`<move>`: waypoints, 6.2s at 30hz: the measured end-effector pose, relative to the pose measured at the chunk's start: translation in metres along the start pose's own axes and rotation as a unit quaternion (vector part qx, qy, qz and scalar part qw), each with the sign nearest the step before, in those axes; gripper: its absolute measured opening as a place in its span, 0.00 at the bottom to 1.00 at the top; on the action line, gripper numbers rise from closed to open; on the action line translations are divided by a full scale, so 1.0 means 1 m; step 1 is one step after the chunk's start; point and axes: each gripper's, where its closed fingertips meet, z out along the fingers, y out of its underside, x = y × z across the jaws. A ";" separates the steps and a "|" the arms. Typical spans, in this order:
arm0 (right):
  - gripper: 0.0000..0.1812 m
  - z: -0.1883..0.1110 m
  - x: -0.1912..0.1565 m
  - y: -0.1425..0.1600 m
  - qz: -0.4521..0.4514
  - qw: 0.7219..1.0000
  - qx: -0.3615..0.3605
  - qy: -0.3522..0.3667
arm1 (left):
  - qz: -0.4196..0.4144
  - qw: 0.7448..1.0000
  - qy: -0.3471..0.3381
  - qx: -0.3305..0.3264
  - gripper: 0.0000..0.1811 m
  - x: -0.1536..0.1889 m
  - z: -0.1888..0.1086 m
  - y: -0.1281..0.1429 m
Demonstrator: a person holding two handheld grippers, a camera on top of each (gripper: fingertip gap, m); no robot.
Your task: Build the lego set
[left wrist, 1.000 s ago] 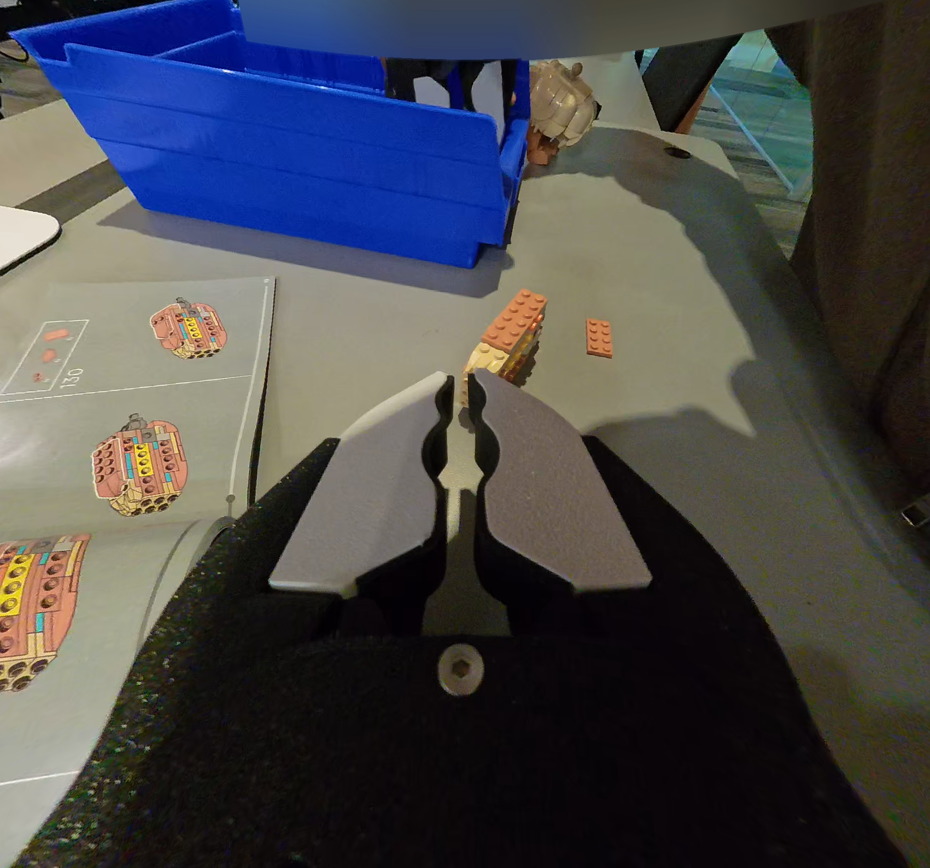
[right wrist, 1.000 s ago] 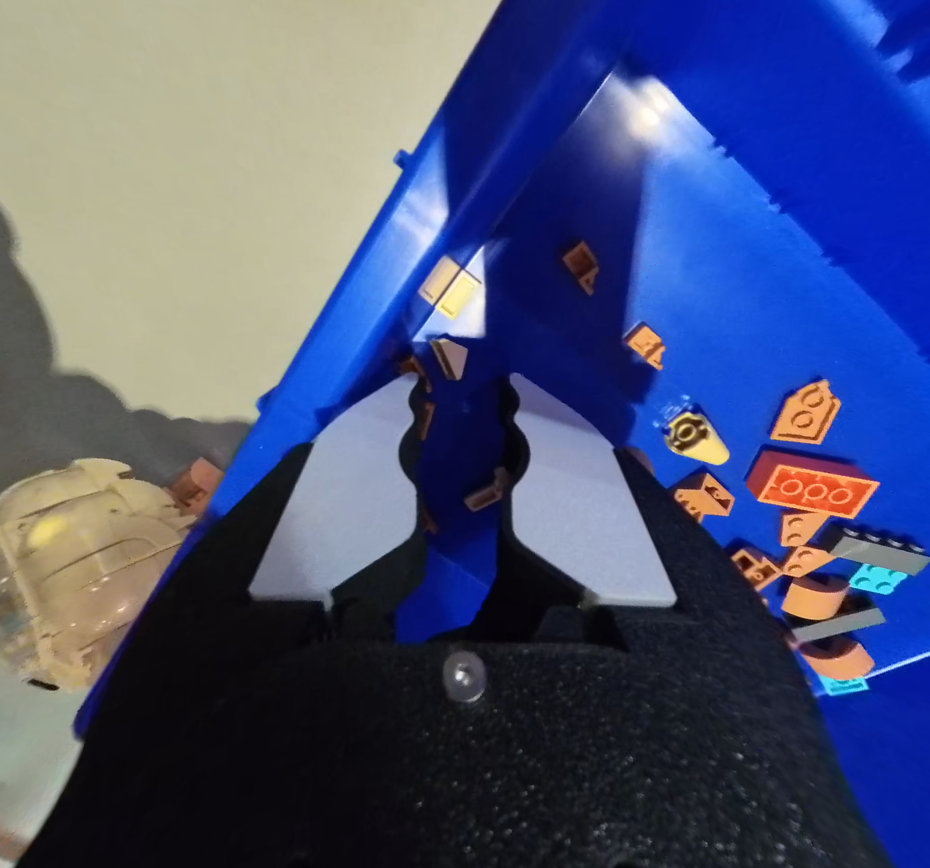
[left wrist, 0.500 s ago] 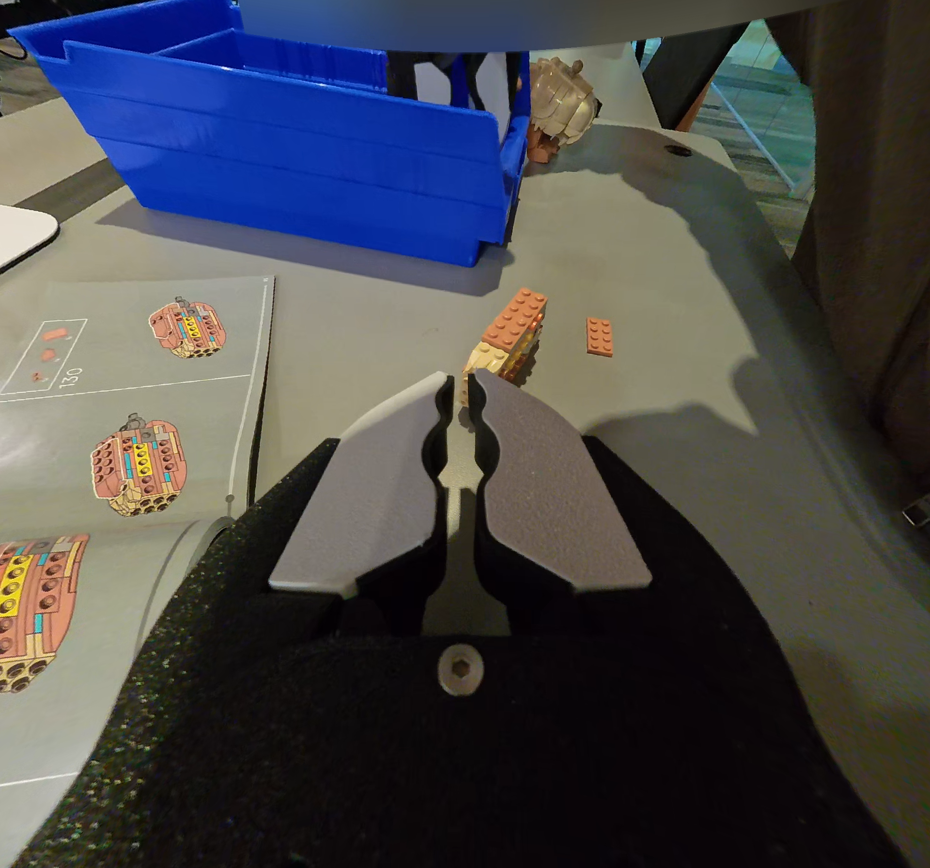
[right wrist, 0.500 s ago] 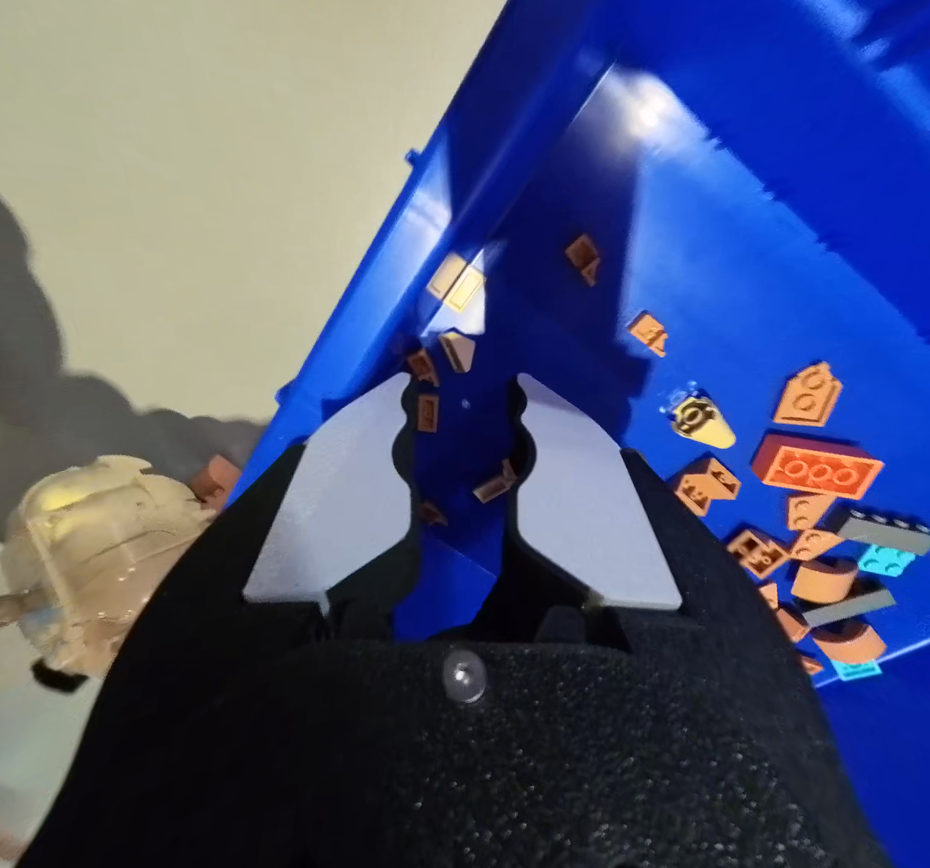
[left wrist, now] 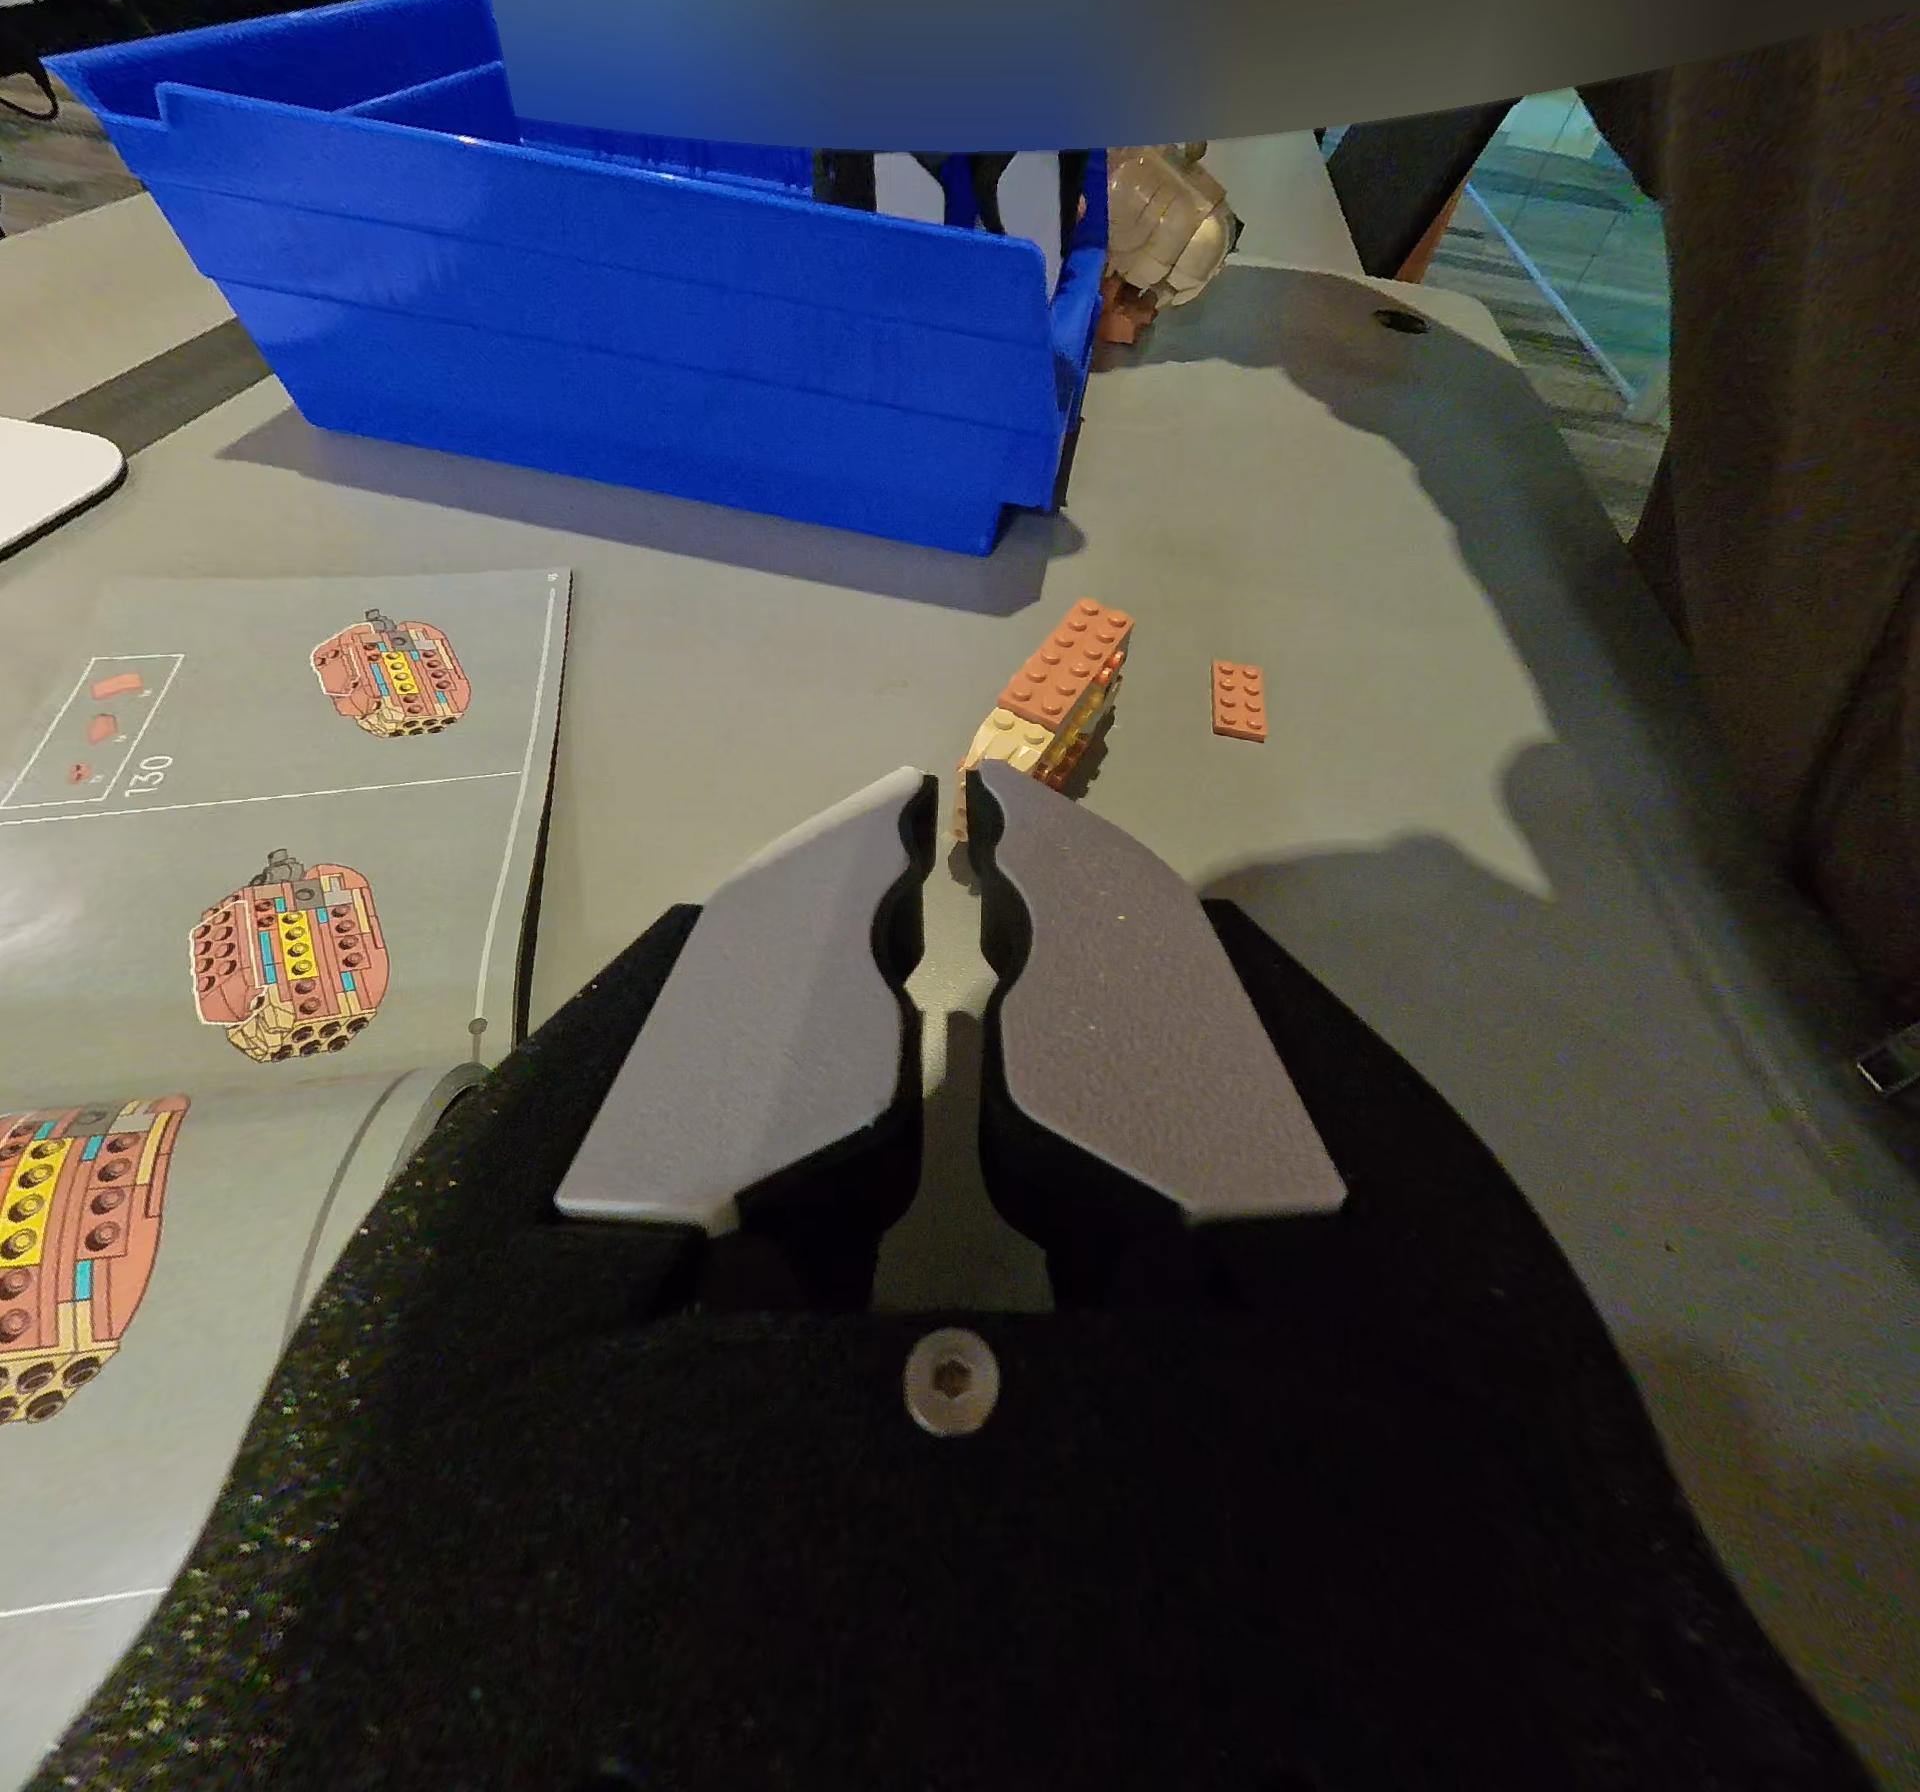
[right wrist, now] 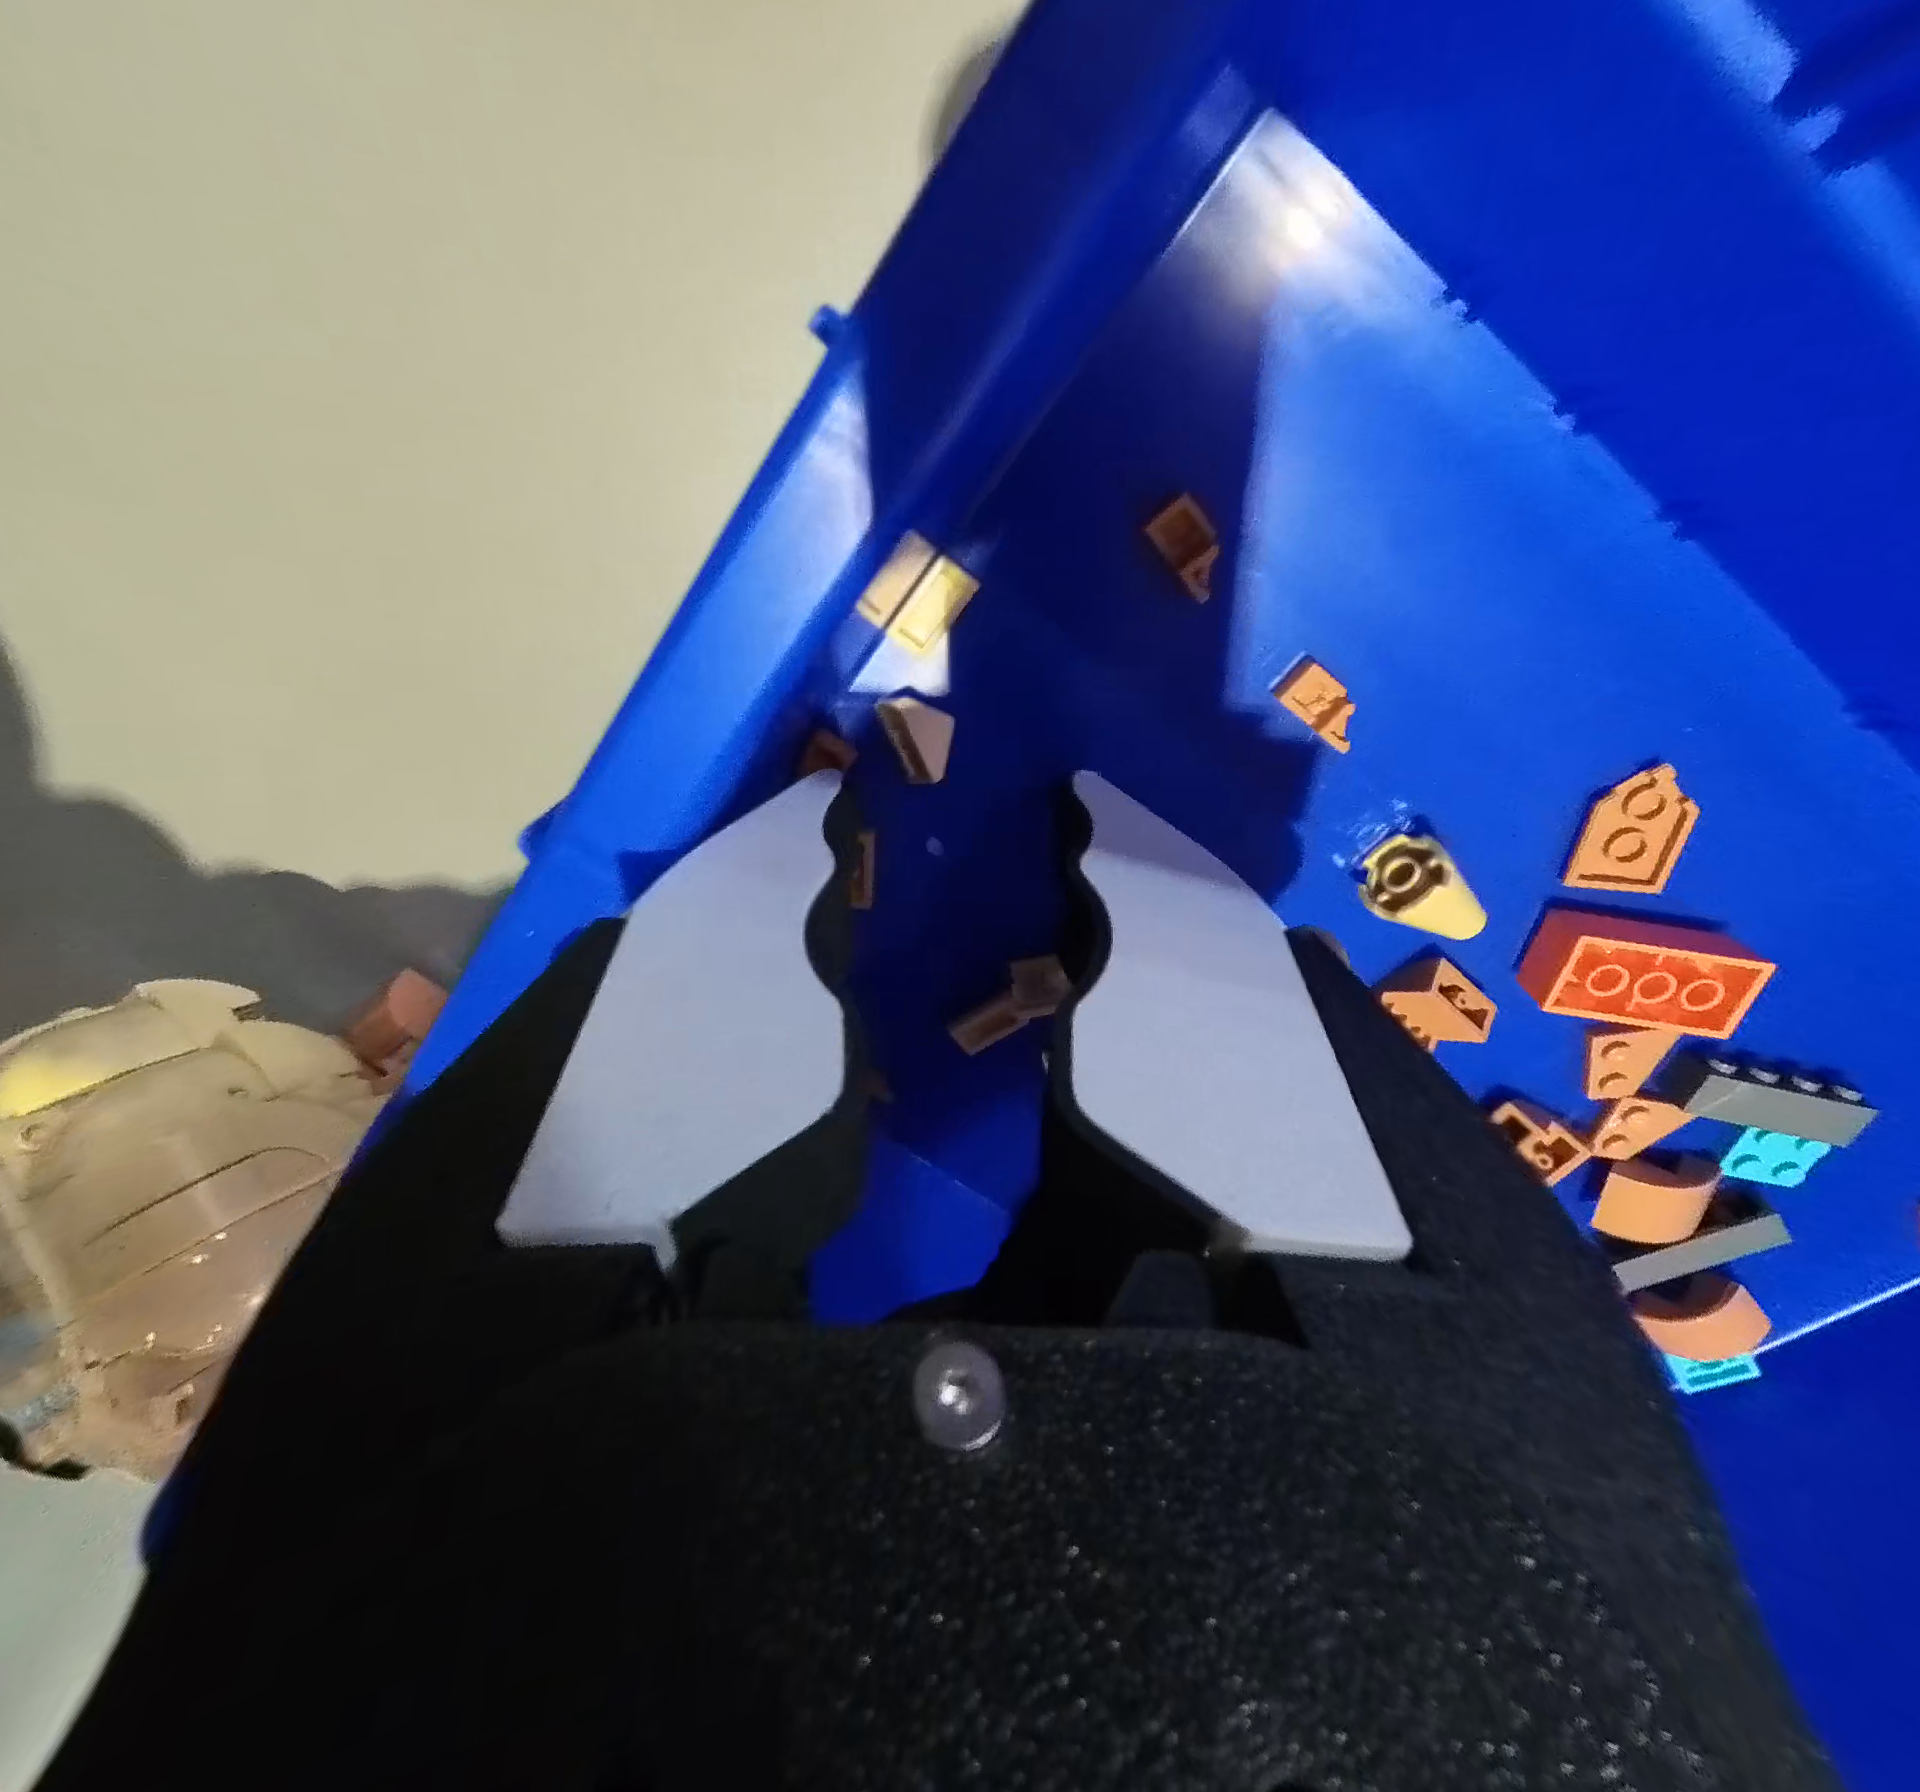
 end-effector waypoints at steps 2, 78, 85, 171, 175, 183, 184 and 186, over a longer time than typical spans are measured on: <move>0.22 -0.001 0.000 0.001 -0.010 1.000 -0.003 0.002 | 0.001 1.000 0.000 0.000 0.03 0.000 0.000 0.000; 0.08 0.004 -0.049 -0.048 -0.261 0.957 0.106 0.073 | -0.043 0.999 -0.004 -0.008 0.03 -0.010 0.002 0.002; 0.08 -0.049 -0.016 -0.060 -0.165 0.961 0.131 0.181 | -0.020 1.000 -0.007 0.009 0.02 -0.007 -0.001 -0.003; 0.06 0.024 0.004 -0.190 0.305 0.871 0.207 0.326 | 0.121 0.987 0.003 -0.107 0.28 0.012 0.020 0.016; 0.09 0.023 0.005 -0.190 0.302 0.868 0.217 0.330 | 0.111 0.988 0.021 -0.105 0.29 0.012 0.032 0.019; 0.14 0.019 0.005 -0.198 0.288 0.859 0.267 0.327 | 0.119 0.986 0.030 -0.113 0.27 0.010 0.048 0.018; 0.14 0.019 0.005 -0.198 0.289 0.859 0.269 0.325 | 0.119 0.985 0.036 -0.118 0.26 0.010 0.050 0.019; 0.15 0.019 0.006 -0.198 0.295 0.857 0.274 0.320 | 0.120 0.984 0.048 -0.126 0.23 0.010 0.053 0.020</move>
